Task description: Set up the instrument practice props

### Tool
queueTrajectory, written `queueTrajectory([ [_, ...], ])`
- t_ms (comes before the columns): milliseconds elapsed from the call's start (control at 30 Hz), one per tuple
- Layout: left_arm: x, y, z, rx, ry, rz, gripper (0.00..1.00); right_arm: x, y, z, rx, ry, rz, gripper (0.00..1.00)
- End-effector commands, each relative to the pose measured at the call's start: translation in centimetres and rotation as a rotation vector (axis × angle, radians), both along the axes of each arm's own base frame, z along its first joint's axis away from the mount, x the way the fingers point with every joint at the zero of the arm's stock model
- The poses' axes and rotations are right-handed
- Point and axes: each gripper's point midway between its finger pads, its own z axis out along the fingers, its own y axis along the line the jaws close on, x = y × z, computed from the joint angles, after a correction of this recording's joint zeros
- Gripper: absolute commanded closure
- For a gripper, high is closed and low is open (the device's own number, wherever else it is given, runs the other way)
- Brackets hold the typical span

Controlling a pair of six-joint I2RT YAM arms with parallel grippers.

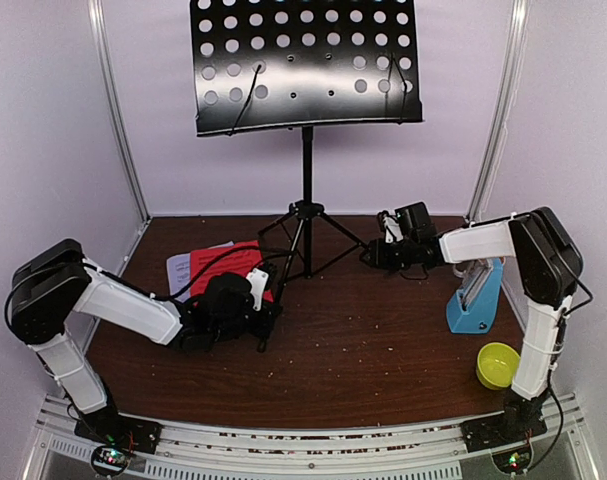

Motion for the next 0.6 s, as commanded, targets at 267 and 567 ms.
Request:
queueTrajectory([
  [267,-7.7,1.9,-5.7,0.192,0.19,-0.334,1.0,-4.0,0.6,8.2,0.138,-0.214,0.121,0.38],
  [567,-8.7,3.1,-6.3,0.181,0.239,-0.332,1.0,-4.9,1.7,9.9,0.208,-0.245,0.184,0.29],
])
